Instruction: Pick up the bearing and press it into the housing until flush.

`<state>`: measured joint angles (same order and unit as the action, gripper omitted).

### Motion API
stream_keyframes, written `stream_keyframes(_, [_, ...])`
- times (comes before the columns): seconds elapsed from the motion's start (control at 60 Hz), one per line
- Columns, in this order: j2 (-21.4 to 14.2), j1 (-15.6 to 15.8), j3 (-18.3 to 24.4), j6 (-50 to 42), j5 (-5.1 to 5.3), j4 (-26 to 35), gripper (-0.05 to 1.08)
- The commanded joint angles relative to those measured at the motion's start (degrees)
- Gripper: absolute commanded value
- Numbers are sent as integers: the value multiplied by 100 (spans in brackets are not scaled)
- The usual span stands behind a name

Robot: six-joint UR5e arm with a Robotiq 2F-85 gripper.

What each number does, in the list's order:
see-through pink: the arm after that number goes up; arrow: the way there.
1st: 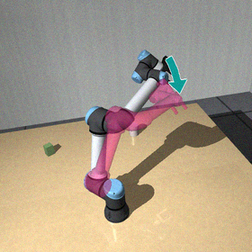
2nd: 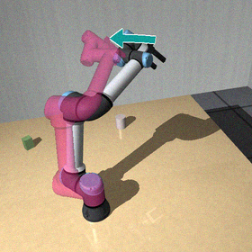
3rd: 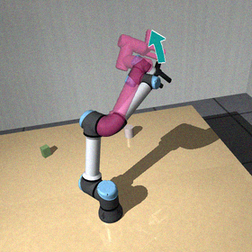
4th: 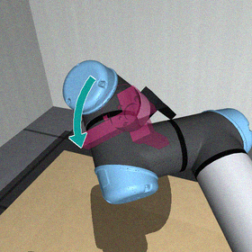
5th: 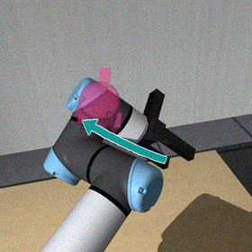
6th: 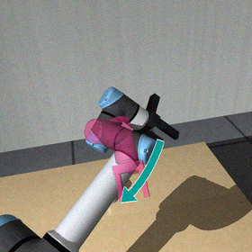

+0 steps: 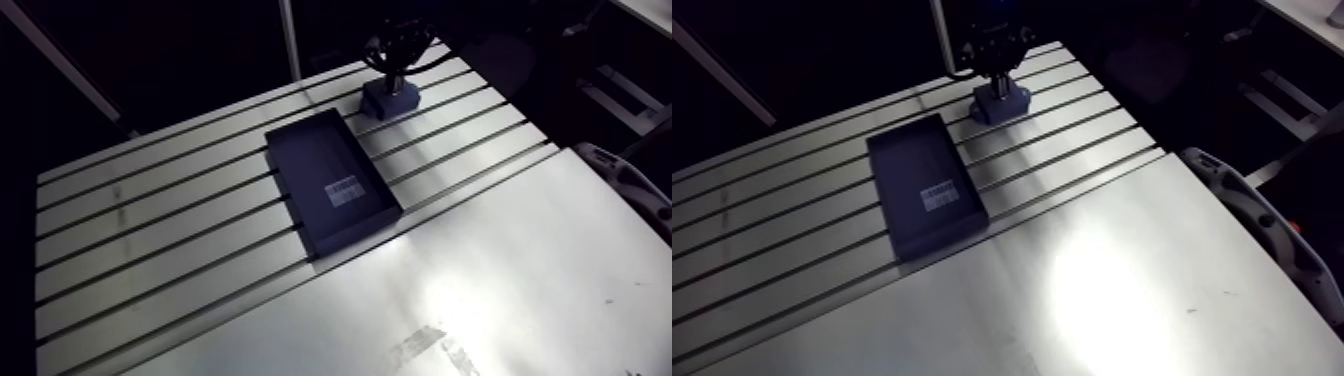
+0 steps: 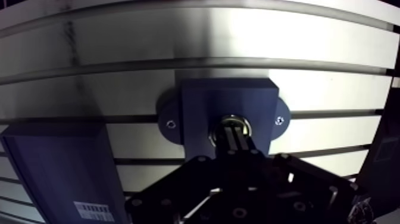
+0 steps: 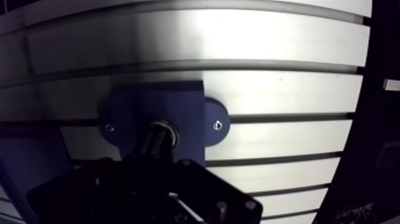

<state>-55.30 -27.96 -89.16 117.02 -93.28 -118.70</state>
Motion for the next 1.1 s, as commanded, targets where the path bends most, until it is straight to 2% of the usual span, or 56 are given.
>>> stream_keyframes(0.017, [-1, 0, 0, 2, -1, -9, 108])
stream_keyframes(1.1, [42, 0, -18, 2, -10, -78, 108])
